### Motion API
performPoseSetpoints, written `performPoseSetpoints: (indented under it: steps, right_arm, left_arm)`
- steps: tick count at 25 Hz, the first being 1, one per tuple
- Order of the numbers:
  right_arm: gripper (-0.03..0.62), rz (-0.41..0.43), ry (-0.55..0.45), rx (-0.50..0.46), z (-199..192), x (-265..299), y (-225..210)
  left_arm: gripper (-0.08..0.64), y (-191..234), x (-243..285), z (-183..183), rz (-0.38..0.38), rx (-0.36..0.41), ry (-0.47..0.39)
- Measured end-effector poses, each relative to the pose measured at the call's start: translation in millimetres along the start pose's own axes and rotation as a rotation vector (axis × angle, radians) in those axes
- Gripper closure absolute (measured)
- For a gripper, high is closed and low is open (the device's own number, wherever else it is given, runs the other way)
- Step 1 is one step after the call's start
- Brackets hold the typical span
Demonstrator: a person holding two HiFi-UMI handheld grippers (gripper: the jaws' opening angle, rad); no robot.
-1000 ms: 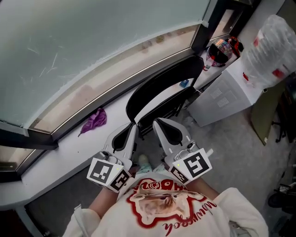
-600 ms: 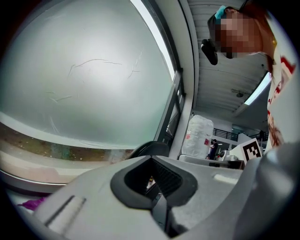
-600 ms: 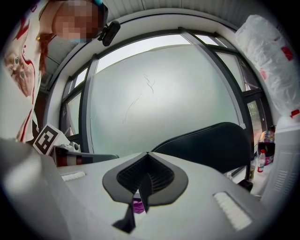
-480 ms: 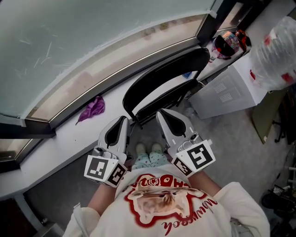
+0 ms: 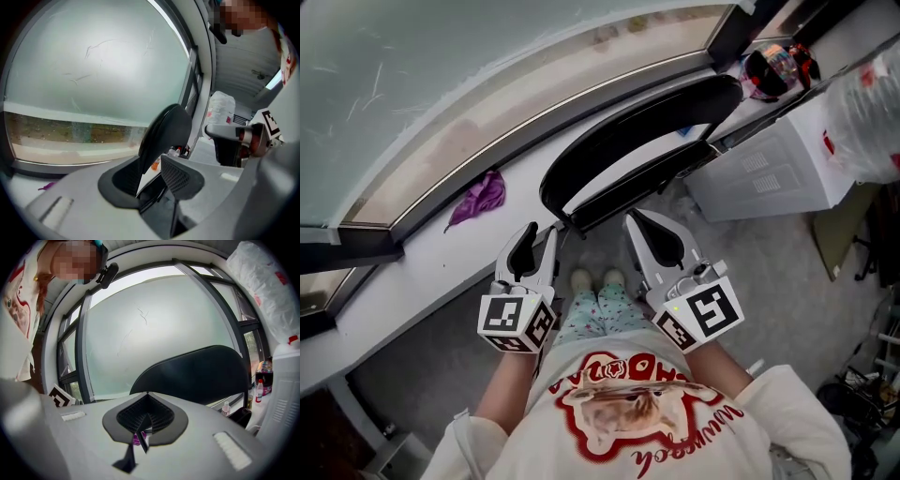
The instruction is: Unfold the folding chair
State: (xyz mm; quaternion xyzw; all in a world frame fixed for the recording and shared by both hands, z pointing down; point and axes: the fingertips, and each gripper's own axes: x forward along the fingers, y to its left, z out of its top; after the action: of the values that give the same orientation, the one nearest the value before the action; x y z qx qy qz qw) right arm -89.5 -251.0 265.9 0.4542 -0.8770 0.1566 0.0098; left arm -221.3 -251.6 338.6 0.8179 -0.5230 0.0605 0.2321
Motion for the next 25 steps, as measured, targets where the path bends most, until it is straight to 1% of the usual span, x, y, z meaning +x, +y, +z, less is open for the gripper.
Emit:
performPoseSetpoints:
  steps: [3, 7, 14, 18, 25]
  right_arm:
    - [0.571, -0.004, 0.012, 0.008, -7.5, 1.8, -6.2]
    - [0.569, -0.025, 0.036, 0.023, -20.8, 1.1, -17.3]
    - [0.571, -0.045, 0.063, 0.052, -39.1, 7.0, -29.7]
    - [0.571, -0.061, 0.072, 0.061, -46.0, 11.7, -35.4]
    - [0.569, -0.088, 0.093, 0.08, -59.0, 12.9, -44.3]
  left_arm:
    - [0.396, 9.8, 10.3, -19.8, 0.015, -0.013, 0.06]
    - [0.362, 15.5, 23.3, -40.8, 0.013, -0.02, 0.113]
    - [0.351, 32.7, 51.4, -62.9, 0.055, 0.008, 0.148]
    - [0.342, 38.8, 66.0, -71.4, 0.059, 0.009, 0.164]
    - [0.342, 42.9, 81.2, -78.6, 0.065, 0.014, 0.169]
